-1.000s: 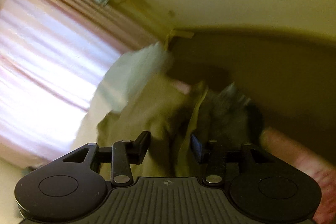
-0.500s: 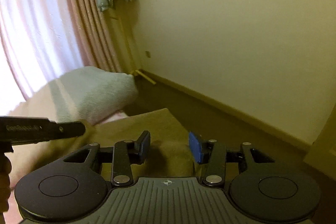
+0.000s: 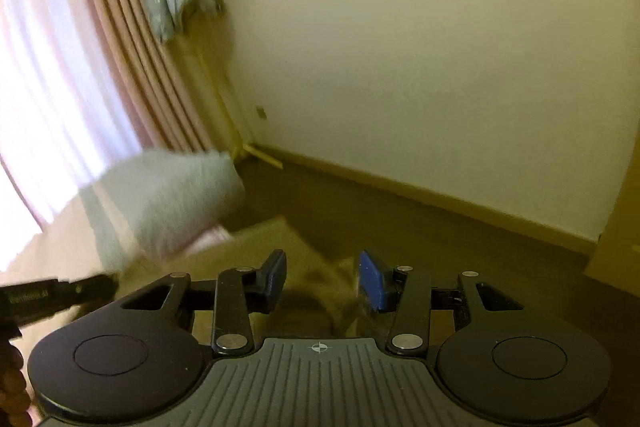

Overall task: Fold clothes
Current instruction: 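Lower the olive shirt onto the clothes stack and open both tools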

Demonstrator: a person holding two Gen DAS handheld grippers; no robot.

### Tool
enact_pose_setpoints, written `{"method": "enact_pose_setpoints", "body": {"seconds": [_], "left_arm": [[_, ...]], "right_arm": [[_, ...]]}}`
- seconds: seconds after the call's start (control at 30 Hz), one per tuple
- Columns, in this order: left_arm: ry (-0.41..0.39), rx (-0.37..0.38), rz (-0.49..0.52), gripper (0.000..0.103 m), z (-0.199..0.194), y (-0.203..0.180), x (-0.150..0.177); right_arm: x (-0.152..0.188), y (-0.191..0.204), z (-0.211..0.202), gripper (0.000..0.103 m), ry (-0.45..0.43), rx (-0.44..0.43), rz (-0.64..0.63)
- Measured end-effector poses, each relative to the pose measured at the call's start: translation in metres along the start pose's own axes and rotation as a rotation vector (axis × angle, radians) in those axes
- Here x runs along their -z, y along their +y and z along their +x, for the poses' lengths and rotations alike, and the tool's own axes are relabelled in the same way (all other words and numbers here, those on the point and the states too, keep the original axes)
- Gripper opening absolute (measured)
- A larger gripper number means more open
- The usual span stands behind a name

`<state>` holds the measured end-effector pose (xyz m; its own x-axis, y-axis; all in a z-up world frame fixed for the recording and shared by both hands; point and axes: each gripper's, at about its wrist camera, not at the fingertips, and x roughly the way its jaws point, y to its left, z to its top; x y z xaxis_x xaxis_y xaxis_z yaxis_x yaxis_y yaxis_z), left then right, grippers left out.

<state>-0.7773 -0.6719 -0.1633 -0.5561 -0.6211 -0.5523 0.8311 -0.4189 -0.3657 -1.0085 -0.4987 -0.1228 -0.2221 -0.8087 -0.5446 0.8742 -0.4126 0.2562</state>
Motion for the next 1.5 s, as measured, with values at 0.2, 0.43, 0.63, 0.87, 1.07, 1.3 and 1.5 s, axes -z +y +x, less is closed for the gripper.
{"method": "enact_pose_setpoints", "body": {"seconds": [0.2, 0.43, 0.63, 0.87, 1.07, 1.3, 1.5], "left_arm": [[-0.015, 0.023, 0.007, 0.002, -0.043, -0.005, -0.006], [0.116, 0.118, 0.117, 0.003, -0.065, -0.039, 0.042], [0.154, 0.012, 0.184, 0.004, -0.046, -0.041, 0.073], [0.135, 0.001, 0.168, 0.004, -0.064, -0.046, 0.067], [0.146, -0.024, 0.184, 0.004, -0.074, -0.053, 0.07], [0.172, -0.058, 0.229, 0.005, -0.084, -0.066, 0.064], [0.216, -0.057, 0.26, 0.012, -0.116, -0.077, 0.067]], "right_arm": [[-0.003, 0.007, -0.044, 0.046, -0.002, -0.053, -0.065], [0.036, 0.025, -0.061, 0.045, 0.069, -0.139, -0.149], [0.065, 0.034, -0.04, 0.045, 0.125, -0.093, -0.255], [0.068, 0.03, -0.04, 0.045, 0.141, -0.059, -0.254], [0.067, 0.03, -0.077, 0.045, 0.074, -0.097, -0.215], [0.082, 0.032, -0.084, 0.046, 0.142, -0.047, -0.18], [0.085, 0.029, -0.122, 0.046, 0.162, -0.011, -0.143]]}}
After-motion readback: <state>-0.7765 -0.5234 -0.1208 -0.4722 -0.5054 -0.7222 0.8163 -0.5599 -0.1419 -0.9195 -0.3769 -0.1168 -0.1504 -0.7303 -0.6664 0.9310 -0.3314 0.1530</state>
